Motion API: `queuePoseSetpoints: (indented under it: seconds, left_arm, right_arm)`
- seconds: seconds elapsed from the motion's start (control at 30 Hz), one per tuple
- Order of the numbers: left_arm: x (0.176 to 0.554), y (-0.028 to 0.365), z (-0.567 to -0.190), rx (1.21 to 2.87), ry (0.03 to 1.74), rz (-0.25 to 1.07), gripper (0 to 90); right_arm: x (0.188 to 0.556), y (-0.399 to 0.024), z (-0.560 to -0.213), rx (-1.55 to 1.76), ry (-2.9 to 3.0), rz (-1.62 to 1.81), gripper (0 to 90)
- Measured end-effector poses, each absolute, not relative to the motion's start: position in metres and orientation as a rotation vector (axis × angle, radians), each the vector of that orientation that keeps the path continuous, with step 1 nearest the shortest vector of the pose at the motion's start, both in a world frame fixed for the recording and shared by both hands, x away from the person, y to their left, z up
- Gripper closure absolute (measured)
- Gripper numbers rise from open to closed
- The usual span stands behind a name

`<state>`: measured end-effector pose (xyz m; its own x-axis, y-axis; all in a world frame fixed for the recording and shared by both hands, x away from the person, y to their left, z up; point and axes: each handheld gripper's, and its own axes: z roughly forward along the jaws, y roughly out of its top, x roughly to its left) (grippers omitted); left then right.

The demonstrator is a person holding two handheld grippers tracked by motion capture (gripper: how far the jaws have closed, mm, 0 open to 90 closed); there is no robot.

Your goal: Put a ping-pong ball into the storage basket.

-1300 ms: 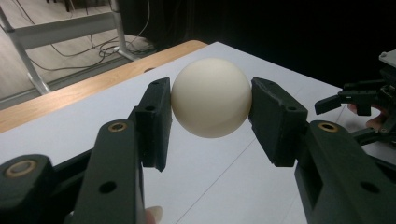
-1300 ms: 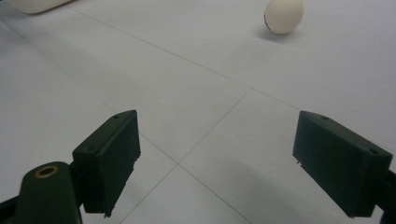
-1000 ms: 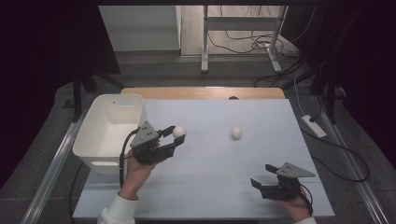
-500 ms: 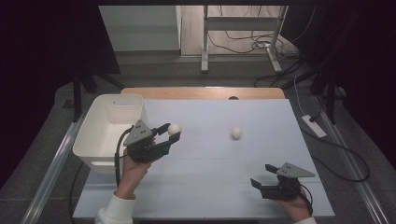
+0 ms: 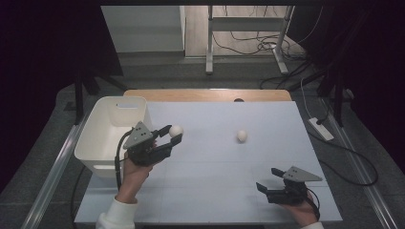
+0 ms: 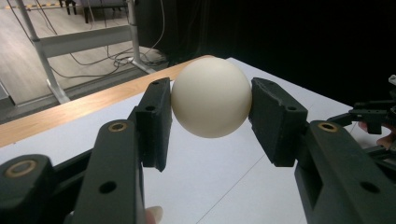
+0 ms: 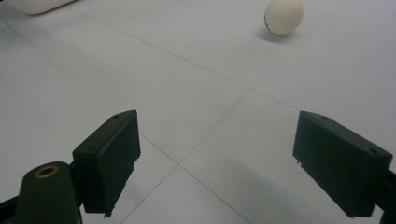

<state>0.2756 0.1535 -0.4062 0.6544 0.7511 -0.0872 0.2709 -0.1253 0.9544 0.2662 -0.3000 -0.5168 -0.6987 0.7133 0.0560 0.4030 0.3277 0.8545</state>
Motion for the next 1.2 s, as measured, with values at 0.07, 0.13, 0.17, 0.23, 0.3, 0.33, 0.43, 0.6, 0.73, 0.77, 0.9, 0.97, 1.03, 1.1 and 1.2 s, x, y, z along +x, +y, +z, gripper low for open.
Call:
queuePoseSetpoints:
  seconds: [0.07, 0.13, 0.17, 0.23, 0.3, 0.33, 0.43, 0.6, 0.73, 0.77, 0.9, 0.97, 1.03, 1.1, 1.2]
  left_arm:
    - [0.275, 0.155, -0.406, 1.690, 0.840, 0.512, 50.7]
    - [0.275, 0.156, -0.405, 1.688, 0.840, 0.514, 50.8]
    - [0.275, 0.157, -0.405, 1.686, 0.841, 0.515, 50.7]
    - [0.275, 0.158, -0.404, 1.682, 0.842, 0.517, 50.8]
    - [0.274, 0.159, -0.403, 1.680, 0.842, 0.518, 50.8]
    - [0.274, 0.159, -0.403, 1.677, 0.843, 0.519, 50.8]
    - [0.274, 0.160, -0.403, 1.675, 0.845, 0.522, 50.8]
    - [0.273, 0.163, -0.401, 1.666, 0.846, 0.526, 50.8]
    - [0.273, 0.163, -0.401, 1.665, 0.845, 0.529, 50.8]
    - [0.273, 0.163, -0.401, 1.665, 0.845, 0.530, 50.8]
    - [0.272, 0.164, -0.400, 1.658, 0.845, 0.533, 50.8]
    - [0.272, 0.164, -0.400, 1.659, 0.845, 0.533, 50.8]
    - [0.272, 0.164, -0.400, 1.659, 0.845, 0.534, 50.8]
    - [0.272, 0.164, -0.400, 1.659, 0.845, 0.534, 50.8]
    - [0.272, 0.164, -0.400, 1.658, 0.844, 0.534, 50.8]
  right_arm:
    - [0.266, -0.300, -0.517, 0.996, 2.268, 1.315, 15.0]
    - [0.266, -0.300, -0.517, 0.996, 2.267, 1.315, 15.0]
    - [0.266, -0.300, -0.517, 0.997, 2.267, 1.316, 15.0]
    - [0.266, -0.300, -0.517, 0.996, 2.268, 1.316, 15.0]
    - [0.266, -0.300, -0.517, 0.996, 2.269, 1.315, 15.0]
    - [0.266, -0.300, -0.517, 0.996, 2.269, 1.315, 15.0]
    - [0.266, -0.300, -0.517, 0.997, 2.268, 1.314, 15.0]
    - [0.266, -0.300, -0.517, 0.997, 2.269, 1.314, 15.0]
    - [0.266, -0.300, -0.517, 0.997, 2.269, 1.313, 15.0]
    - [0.266, -0.300, -0.517, 0.997, 2.269, 1.313, 15.0]
    - [0.266, -0.300, -0.517, 0.997, 2.270, 1.313, 15.0]
    - [0.266, -0.300, -0.517, 0.997, 2.270, 1.313, 15.0]
    - [0.266, -0.300, -0.517, 0.998, 2.268, 1.315, 15.0]
    - [0.266, -0.300, -0.517, 0.999, 2.269, 1.313, 15.0]
    - [0.266, -0.300, -0.517, 0.998, 2.267, 1.316, 15.0]
